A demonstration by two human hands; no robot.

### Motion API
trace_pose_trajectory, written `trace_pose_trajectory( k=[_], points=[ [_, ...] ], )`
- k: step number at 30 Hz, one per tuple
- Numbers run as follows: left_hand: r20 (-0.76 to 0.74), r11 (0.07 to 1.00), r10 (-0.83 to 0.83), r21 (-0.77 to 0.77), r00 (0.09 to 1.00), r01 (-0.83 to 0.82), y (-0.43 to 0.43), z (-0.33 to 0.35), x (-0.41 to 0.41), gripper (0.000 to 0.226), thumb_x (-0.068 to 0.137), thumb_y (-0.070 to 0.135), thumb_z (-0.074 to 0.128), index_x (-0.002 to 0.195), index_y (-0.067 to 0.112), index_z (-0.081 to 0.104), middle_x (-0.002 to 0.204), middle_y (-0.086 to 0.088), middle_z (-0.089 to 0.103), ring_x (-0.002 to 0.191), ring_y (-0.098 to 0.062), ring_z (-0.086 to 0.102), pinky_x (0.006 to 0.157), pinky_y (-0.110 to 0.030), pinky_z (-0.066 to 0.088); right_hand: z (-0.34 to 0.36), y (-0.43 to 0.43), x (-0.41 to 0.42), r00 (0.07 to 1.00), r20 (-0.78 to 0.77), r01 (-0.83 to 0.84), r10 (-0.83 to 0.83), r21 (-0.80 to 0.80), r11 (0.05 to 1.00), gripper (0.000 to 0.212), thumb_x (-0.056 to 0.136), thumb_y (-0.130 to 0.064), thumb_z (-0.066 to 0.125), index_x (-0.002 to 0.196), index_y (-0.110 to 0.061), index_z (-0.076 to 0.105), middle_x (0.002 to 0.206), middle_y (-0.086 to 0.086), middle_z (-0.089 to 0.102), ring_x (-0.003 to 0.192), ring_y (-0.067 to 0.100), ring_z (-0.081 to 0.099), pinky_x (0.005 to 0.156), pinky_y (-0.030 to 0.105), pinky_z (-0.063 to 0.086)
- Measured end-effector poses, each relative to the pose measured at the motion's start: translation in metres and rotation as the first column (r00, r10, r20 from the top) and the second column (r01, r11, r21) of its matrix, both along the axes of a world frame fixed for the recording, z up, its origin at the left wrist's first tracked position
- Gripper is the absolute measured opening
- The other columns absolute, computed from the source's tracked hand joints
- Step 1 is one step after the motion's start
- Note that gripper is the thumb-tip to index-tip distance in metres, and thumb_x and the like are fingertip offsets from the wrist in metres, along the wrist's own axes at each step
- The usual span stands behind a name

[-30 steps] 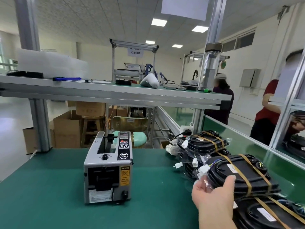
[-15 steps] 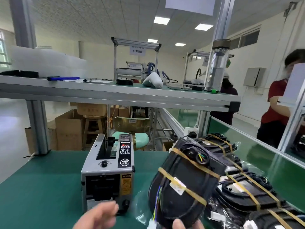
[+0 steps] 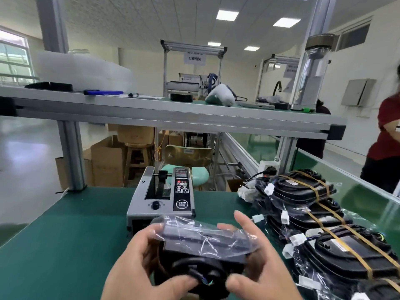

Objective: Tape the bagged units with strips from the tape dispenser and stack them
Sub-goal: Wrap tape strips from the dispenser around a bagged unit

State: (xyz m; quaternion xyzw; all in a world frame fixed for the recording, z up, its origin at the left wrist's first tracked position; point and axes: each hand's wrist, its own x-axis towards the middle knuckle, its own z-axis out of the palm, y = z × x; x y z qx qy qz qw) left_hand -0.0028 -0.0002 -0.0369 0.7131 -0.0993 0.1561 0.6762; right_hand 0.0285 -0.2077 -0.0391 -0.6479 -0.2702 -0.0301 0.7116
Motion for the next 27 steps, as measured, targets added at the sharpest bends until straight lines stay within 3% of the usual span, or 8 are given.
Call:
trace_pose_trajectory(
  k=[2, 4, 8, 11, 14, 18, 24, 27],
  points=[
    [-0.002, 0.997, -0.062, 0.042, 0.998, 0.063, 0.004, 0.006, -0.003, 0.084, 0.029, 0.052, 0.092, 0.106, 0.059, 0.057, 0.115, 0.019, 0.067, 0.110, -0.004, 0.063, 0.102, -0.042, 0.043, 0.001, 0.001, 0.002, 0.997, 0.069, 0.052, -0.045, -0.106, 0.993, 0.065, 0.045, -0.033, 0.086, 0.107, -0.036, 0.066, 0.104, 0.001, 0.072, 0.093, 0.015, 0.069, 0.080, 0.018, 0.050],
    [0.079, 0.986, -0.131, 0.117, 0.988, 0.121, 0.014, 0.014, -0.007, 0.089, 0.042, 0.057, 0.089, 0.120, 0.061, 0.048, 0.130, 0.021, 0.057, 0.121, -0.007, 0.056, 0.105, -0.046, 0.039, 0.003, 0.007, 0.007, 0.998, 0.035, 0.054, -0.053, -0.023, 0.998, 0.048, 0.049, -0.028, 0.083, 0.096, -0.027, 0.069, 0.092, 0.007, 0.073, 0.080, 0.016, 0.069, 0.071, 0.019, 0.051],
    [0.276, 0.888, -0.152, 0.461, 0.949, 0.008, 0.030, 0.032, -0.003, 0.064, 0.070, 0.029, 0.056, 0.131, 0.047, 0.048, 0.141, 0.017, 0.048, 0.121, -0.009, 0.056, 0.089, -0.030, 0.052, -0.006, 0.012, 0.009, 0.999, -0.041, 0.031, -0.026, 0.149, 0.988, 0.038, 0.057, -0.025, 0.079, 0.093, -0.020, 0.067, 0.095, 0.015, 0.068, 0.086, 0.030, 0.063, 0.082, 0.042, 0.050],
    [0.355, 0.820, -0.178, 0.570, 0.918, -0.061, 0.031, 0.046, 0.004, 0.054, 0.071, 0.026, 0.050, 0.119, 0.047, 0.058, 0.130, 0.021, 0.056, 0.116, 0.000, 0.056, 0.084, -0.012, 0.048, -0.002, 0.011, 0.005, 0.999, -0.014, 0.031, -0.030, 0.127, 0.991, 0.035, 0.064, -0.022, 0.076, 0.097, -0.019, 0.065, 0.095, 0.011, 0.069, 0.084, 0.024, 0.065, 0.078, 0.032, 0.053],
    [0.370, 0.777, -0.214, 0.625, 0.904, -0.072, 0.033, 0.055, 0.010, 0.034, 0.078, 0.030, 0.054, 0.105, 0.047, 0.067, 0.118, 0.021, 0.062, 0.108, 0.001, 0.061, 0.084, -0.010, 0.047, 0.004, 0.008, -0.001, 0.999, 0.039, 0.036, -0.038, 0.050, 0.998, 0.034, 0.070, -0.020, 0.071, 0.103, -0.019, 0.061, 0.098, 0.000, 0.070, 0.082, 0.011, 0.067, 0.073, 0.018, 0.051],
    [0.350, 0.765, -0.124, 0.629, 0.928, -0.135, 0.034, 0.058, 0.010, 0.015, 0.079, 0.043, 0.058, 0.087, 0.045, 0.070, 0.106, 0.026, 0.066, 0.095, 0.007, 0.064, 0.076, -0.004, 0.045, 0.004, 0.012, -0.007, 0.994, 0.092, 0.062, -0.056, -0.055, 0.997, 0.037, 0.068, -0.028, 0.069, 0.104, -0.031, 0.060, 0.100, 0.000, 0.065, 0.080, 0.014, 0.062, 0.076, 0.024, 0.048],
    [-0.107, 0.918, 0.169, 0.378, 0.980, -0.117, 0.011, 0.043, 0.018, 0.022, 0.082, 0.025, 0.062, 0.061, 0.031, 0.068, 0.061, 0.006, 0.067, 0.051, -0.003, 0.051, 0.055, -0.020, 0.042, 0.002, 0.033, -0.013, 0.974, 0.149, 0.173, -0.169, -0.010, 0.985, 0.065, 0.063, -0.035, 0.069, 0.126, -0.029, 0.053, 0.089, 0.005, 0.066, 0.070, 0.012, 0.064, 0.070, 0.016, 0.048],
    [-0.187, 0.937, 0.207, 0.319, 0.960, -0.139, 0.006, 0.040, 0.020, 0.027, 0.082, 0.022, 0.057, 0.057, 0.028, 0.065, 0.050, 0.007, 0.060, 0.043, -0.001, 0.045, 0.049, -0.020, 0.036, 0.007, 0.041, -0.015, 0.973, -0.025, 0.229, -0.229, 0.206, 0.951, 0.035, 0.057, -0.043, 0.068, 0.079, -0.016, 0.072, 0.064, 0.014, 0.062, 0.056, 0.021, 0.052, 0.052, 0.022, 0.041]
  ],
)
